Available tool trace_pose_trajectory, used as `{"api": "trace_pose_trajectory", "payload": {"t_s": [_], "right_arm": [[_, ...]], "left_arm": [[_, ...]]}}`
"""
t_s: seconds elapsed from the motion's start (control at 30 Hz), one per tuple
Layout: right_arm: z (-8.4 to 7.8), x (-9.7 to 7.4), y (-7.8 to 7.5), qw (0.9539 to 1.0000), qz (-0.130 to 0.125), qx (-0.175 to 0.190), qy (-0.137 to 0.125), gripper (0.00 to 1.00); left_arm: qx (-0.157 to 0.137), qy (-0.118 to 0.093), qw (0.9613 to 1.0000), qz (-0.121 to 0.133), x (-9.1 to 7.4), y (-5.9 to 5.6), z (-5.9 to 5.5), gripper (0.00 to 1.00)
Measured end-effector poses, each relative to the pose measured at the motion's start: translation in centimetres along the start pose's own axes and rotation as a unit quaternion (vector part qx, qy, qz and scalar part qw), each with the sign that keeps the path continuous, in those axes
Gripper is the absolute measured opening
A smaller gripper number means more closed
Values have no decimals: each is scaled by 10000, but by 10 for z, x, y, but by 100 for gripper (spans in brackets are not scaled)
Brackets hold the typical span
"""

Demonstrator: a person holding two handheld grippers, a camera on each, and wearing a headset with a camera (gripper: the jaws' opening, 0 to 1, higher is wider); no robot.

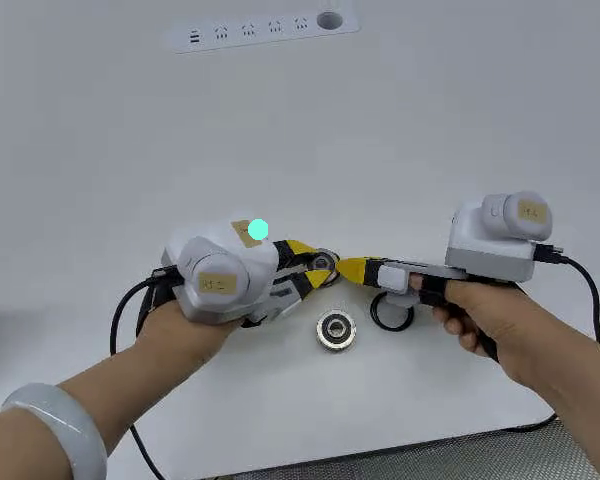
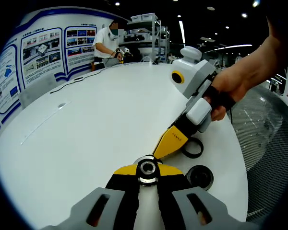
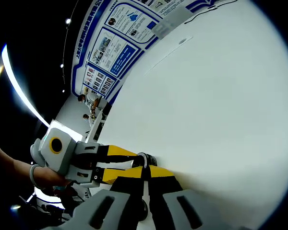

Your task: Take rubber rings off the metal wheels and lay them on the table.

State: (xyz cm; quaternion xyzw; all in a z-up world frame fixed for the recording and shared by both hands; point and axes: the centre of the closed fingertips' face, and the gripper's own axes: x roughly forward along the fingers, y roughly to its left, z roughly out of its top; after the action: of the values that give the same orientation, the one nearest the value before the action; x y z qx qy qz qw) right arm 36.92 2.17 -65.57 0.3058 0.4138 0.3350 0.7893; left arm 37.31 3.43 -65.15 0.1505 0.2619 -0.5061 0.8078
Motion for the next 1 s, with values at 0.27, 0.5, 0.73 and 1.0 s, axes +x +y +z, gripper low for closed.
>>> {"api": "trace_pose_trajectory", "payload": {"t_s": [0.27,0.5,0.73,1.0], "right_arm": [[2,0,0,9999,-29,-113,-16,2],[3,0,3,9999,3,-160,-35,2],[3,0,9,9998,56,-182,-40,1],[4,2,15,9997,158,-179,-56,1]], "left_arm": [[-24,-2,10000,1,0,0,0,14],[-23,1,10000,4,0,0,0,14],[-20,5,10000,4,0,-1,0,14],[-5,-9,10000,-11,0,0,0,14]]}}
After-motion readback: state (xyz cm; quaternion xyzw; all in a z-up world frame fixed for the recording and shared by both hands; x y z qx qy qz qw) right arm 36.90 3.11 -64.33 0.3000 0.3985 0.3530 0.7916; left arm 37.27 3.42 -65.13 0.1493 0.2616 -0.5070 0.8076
